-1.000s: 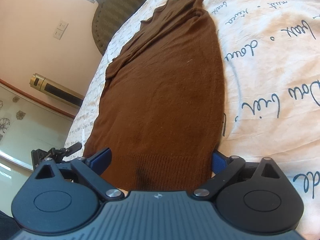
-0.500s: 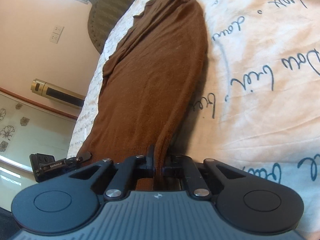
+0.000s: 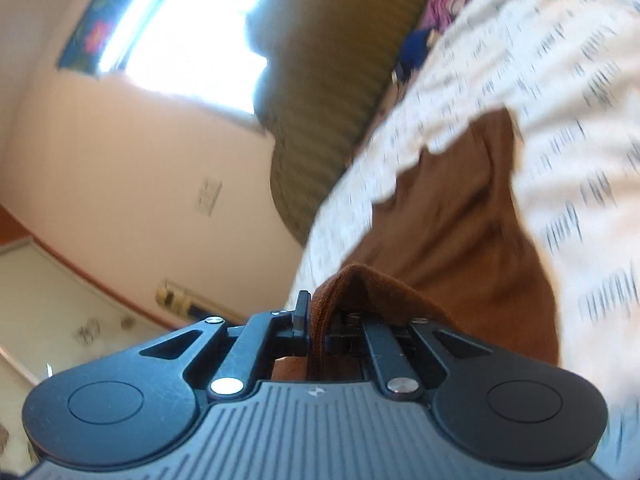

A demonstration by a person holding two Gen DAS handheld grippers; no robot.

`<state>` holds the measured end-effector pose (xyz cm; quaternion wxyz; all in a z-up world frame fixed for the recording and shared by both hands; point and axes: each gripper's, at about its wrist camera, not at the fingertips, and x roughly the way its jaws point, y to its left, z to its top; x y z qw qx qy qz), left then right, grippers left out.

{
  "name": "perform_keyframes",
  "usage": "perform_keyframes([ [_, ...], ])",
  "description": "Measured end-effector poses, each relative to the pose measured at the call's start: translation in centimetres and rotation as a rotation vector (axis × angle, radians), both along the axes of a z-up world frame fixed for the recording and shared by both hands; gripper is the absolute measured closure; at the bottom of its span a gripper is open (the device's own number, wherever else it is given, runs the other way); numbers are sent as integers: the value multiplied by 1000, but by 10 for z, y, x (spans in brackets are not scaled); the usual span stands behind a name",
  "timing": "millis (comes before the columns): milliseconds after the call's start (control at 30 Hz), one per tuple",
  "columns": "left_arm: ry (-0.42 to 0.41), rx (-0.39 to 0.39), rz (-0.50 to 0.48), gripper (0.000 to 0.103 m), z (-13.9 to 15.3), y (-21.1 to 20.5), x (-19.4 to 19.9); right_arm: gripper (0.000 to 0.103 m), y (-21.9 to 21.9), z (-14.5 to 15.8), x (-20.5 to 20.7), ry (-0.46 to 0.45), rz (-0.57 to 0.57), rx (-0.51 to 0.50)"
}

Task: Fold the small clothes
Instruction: 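Lift the hem with both tools and fold it over toward the collar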

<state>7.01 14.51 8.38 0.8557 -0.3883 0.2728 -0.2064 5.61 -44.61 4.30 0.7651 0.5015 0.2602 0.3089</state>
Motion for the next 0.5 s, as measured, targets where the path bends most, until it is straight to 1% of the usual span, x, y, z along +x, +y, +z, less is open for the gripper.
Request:
perform_keyframes([
  [33,-4,24,13,100,0,-5,23,98,-1,-2,19,5,-16,5],
  [100,12,72,39,100,-5,-13,68,97,-3,-9,65,43,-47,21],
  [200,68,151,68,100,-22,-27,132,97,-1,-30,128,111,-86,10],
  [233,80,165,71,100,-28,-30,148,97,0,-39,146,136,-91,11],
  [333,104,248,96,100,-44,-43,190,97,4,-64,186,210,-121,-17],
  [400,120,255,65,98,-56,-47,210,94,5,-81,202,260,-137,16],
  [433,147,264,65,95,-61,-48,217,94,3,-87,207,303,-156,36],
  [467,182,240,67,86,-66,-44,224,86,1,-92,209,340,-174,75],
  [500,193,189,73,73,-67,-36,225,82,-3,-95,208,336,-193,129],
])
